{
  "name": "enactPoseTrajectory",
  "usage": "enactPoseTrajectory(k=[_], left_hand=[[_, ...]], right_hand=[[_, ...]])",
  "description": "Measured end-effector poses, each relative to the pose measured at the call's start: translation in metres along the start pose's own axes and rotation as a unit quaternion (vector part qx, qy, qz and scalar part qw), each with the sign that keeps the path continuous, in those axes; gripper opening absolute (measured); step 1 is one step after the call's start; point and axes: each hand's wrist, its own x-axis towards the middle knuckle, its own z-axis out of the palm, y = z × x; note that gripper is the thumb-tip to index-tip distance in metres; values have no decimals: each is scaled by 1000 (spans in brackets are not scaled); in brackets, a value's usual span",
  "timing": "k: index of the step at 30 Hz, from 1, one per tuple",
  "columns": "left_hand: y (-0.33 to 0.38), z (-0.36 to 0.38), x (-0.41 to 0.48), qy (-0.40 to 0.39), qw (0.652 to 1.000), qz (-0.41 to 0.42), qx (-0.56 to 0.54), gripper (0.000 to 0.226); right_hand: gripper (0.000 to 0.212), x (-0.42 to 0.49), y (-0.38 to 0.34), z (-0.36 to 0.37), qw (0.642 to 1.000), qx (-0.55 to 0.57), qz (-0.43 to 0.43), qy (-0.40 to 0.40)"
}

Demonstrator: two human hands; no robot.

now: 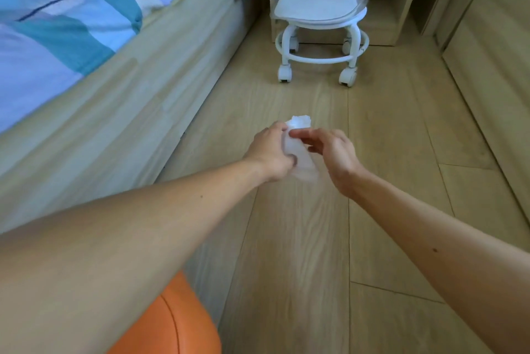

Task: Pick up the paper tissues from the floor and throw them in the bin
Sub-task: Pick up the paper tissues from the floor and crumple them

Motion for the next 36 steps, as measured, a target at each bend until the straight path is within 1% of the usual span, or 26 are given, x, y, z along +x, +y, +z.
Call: enactPoseTrajectory(k=[2,3,4,5,6,7,8,9,10,11,14,16,17,19,21,22,24,25,26,27,28,30,33,36], left_hand=[[-4,-11,2,77,997,-2,-3,33],[-6,-16,3,102,995,-13,12,23],[-9,-22,2,115,993,-26,30,17],[-13,-29,0,120,991,-37,47,16],[-17,-36,-3,119,990,-47,61,15],[-20,-42,-7,115,989,-55,73,16],[-22,-48,-14,110,989,-60,81,17],[-24,-55,-20,106,989,-63,85,18],[-25,-59,-26,99,990,-61,83,19],[-27,-64,-32,94,991,-61,79,18],[-30,-71,-44,77,993,-55,69,15],[-33,-75,-50,68,994,-49,65,20],[-33,-76,-53,64,995,-47,64,22],[-34,-79,-58,56,995,-48,61,24],[-34,-82,-60,57,995,-52,58,24],[-34,-83,-62,58,995,-55,58,25],[-31,-85,-61,61,995,-54,54,26],[-29,-85,-61,63,995,-51,50,26],[-26,-83,-60,63,996,-45,44,25],[-22,-81,-58,64,997,-36,34,25],[-20,-79,-56,63,997,-28,21,26],[-10,-68,-52,52,999,-8,-14,32],[6,-52,-52,15,997,28,-68,43],[20,-39,-63,-37,993,50,-102,34]], right_hand=[[40,15,-6,7,999,18,-28,-6],[41,24,-6,11,999,14,-40,7],[39,33,-3,14,998,-19,-54,28],[36,44,3,16,993,-84,-70,46],[32,57,12,16,978,-186,-75,53],[31,68,23,14,944,-322,-61,29],[38,77,35,13,888,-458,-16,-26],[50,84,47,13,825,-559,30,-77],[61,89,57,9,780,-612,68,-110],[68,94,64,10,760,-631,91,-129],[72,106,79,7,750,-638,123,-122],[70,111,81,10,745,-644,135,-112],[69,112,81,11,744,-645,133,-107],[70,110,79,15,761,-631,124,-89],[73,103,72,15,789,-602,102,-65],[80,95,67,15,813,-574,81,-48],[95,72,52,14,887,-461,20,19],[94,56,45,13,922,-384,-6,57],[86,41,38,12,946,-309,-25,93],[76,26,32,10,963,-239,-41,115],[69,12,27,13,976,-174,-59,120],[68,-17,14,13,988,-60,-87,109],[76,-53,-4,12,991,37,-87,97],[73,-81,-26,1,989,95,-77,85]])
